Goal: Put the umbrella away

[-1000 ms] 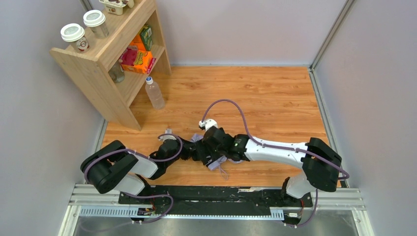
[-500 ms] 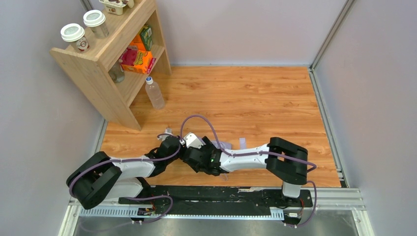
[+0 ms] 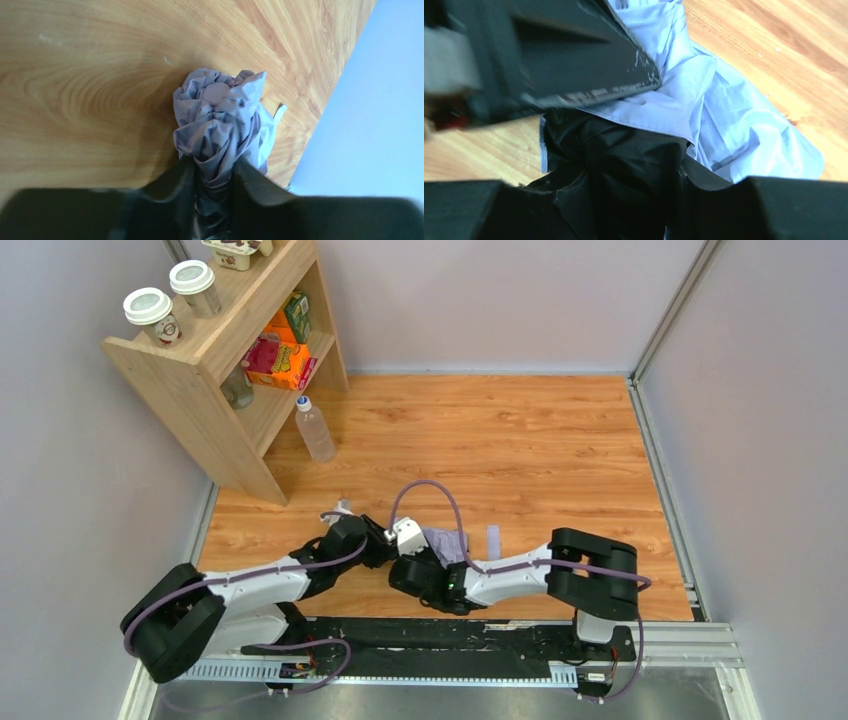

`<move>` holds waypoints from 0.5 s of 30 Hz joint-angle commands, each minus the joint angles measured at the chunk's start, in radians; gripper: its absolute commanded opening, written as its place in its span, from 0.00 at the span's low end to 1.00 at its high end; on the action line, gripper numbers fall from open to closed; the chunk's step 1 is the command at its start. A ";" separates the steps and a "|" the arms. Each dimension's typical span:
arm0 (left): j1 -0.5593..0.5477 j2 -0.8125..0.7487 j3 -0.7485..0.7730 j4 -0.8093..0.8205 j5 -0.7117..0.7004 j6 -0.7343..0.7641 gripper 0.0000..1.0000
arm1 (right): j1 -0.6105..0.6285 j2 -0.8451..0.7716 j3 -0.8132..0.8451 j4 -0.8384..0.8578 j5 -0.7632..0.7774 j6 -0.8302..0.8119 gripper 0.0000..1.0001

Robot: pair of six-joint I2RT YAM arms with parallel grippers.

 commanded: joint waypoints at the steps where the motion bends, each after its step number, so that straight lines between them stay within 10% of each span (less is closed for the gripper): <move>1: -0.001 -0.151 -0.030 -0.236 -0.102 0.049 0.47 | -0.045 -0.039 -0.257 0.238 -0.256 0.065 0.00; 3: 0.000 -0.244 -0.030 -0.261 -0.151 0.088 0.75 | -0.098 -0.090 -0.344 0.381 -0.408 0.058 0.00; 15: 0.020 -0.441 -0.036 -0.282 -0.136 0.144 0.77 | -0.488 0.123 -0.425 0.827 -1.250 0.300 0.00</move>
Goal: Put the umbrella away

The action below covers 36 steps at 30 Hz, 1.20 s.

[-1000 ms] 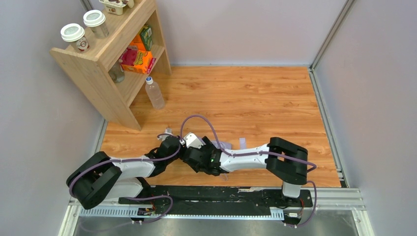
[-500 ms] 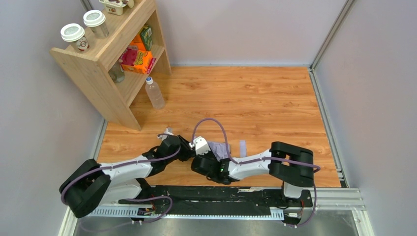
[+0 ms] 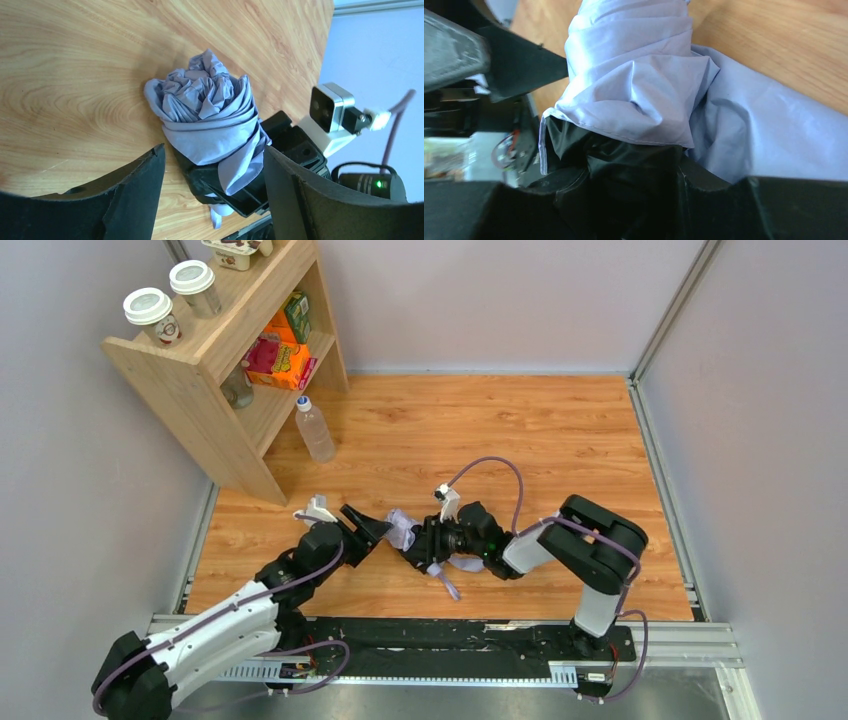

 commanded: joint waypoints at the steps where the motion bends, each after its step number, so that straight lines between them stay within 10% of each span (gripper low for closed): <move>1: 0.007 0.090 -0.017 0.039 0.024 -0.020 0.77 | -0.078 0.204 -0.036 0.048 -0.364 0.149 0.00; 9: 0.012 0.434 0.016 0.311 0.125 -0.080 0.78 | -0.161 0.441 -0.022 0.366 -0.536 0.354 0.00; 22: 0.024 0.804 0.006 0.438 0.165 -0.152 0.76 | -0.159 0.399 0.064 0.194 -0.674 0.286 0.00; 30: 0.024 0.954 -0.094 0.709 0.211 -0.194 0.15 | -0.147 0.367 0.116 0.004 -0.671 0.201 0.01; 36: 0.023 0.938 -0.109 0.696 0.225 -0.200 0.00 | -0.119 0.174 0.235 -0.604 -0.365 -0.052 0.52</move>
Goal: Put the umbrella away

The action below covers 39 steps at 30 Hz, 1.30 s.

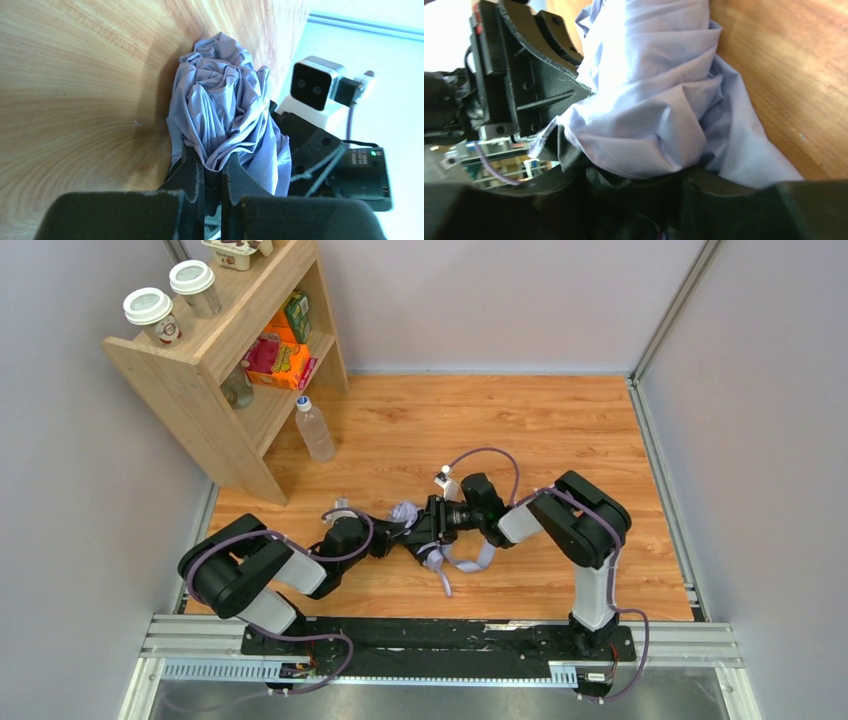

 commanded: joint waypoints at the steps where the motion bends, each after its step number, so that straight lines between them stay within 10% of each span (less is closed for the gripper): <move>1: -0.020 0.066 -0.032 -0.271 0.046 0.063 0.00 | 0.125 -0.094 0.099 -0.727 0.226 -0.334 0.59; 8: -0.021 0.063 -0.035 -0.283 0.046 0.066 0.00 | 0.243 -0.248 0.320 -1.200 0.758 -0.516 0.90; 14: -0.021 0.052 -0.024 -0.282 0.070 0.072 0.00 | 0.347 -0.243 0.408 -1.274 0.981 -0.547 0.93; 18: -0.021 0.022 -0.026 -0.283 0.066 0.078 0.00 | 0.347 -0.223 0.345 -1.191 0.984 -0.494 0.76; 26: -0.021 -0.174 -0.049 -0.407 0.055 0.141 0.18 | 0.230 -0.283 0.020 -0.722 0.661 -0.430 0.00; 32: -0.020 -0.536 -0.057 -0.614 -0.004 0.242 0.72 | 0.136 -0.306 -0.044 -0.561 0.406 -0.454 0.00; 39: 0.006 -1.032 0.043 -1.057 -0.040 0.366 0.73 | 0.082 -0.366 -0.023 -0.570 0.297 -0.476 0.00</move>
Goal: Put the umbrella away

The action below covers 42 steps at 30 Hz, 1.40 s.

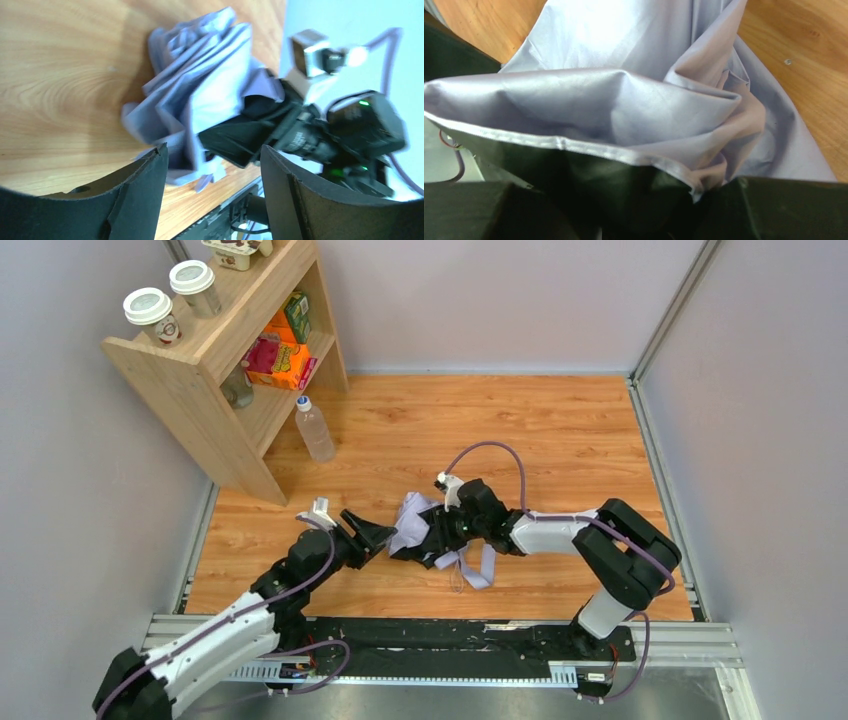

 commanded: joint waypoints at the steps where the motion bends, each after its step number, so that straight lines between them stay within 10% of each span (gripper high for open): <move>1: 0.022 -0.206 0.101 -0.339 -0.037 0.134 0.73 | -0.039 -0.030 -0.007 -0.016 -0.134 -0.019 0.00; 11: 0.128 0.039 0.299 -0.272 0.277 0.377 0.63 | -0.048 -0.188 0.307 -0.535 0.235 -0.319 0.00; 18: 0.131 0.043 0.394 -0.296 0.237 0.418 0.59 | -0.051 -0.153 0.575 -0.669 0.877 -0.734 0.00; 25: 0.135 -0.154 0.414 -0.541 0.170 0.450 0.59 | -0.058 0.127 0.592 0.043 1.384 -1.479 0.00; 32: 0.135 -0.378 0.405 -0.713 0.110 0.453 0.61 | 0.083 0.423 0.474 0.755 1.448 -1.920 0.00; 36: 0.135 -0.392 0.405 -0.767 0.138 0.457 0.61 | 0.217 0.477 0.356 0.648 1.373 -1.786 0.00; 42: 0.134 -0.484 0.377 -0.833 0.090 0.434 0.60 | 0.326 0.324 0.289 -0.032 1.132 -1.167 0.00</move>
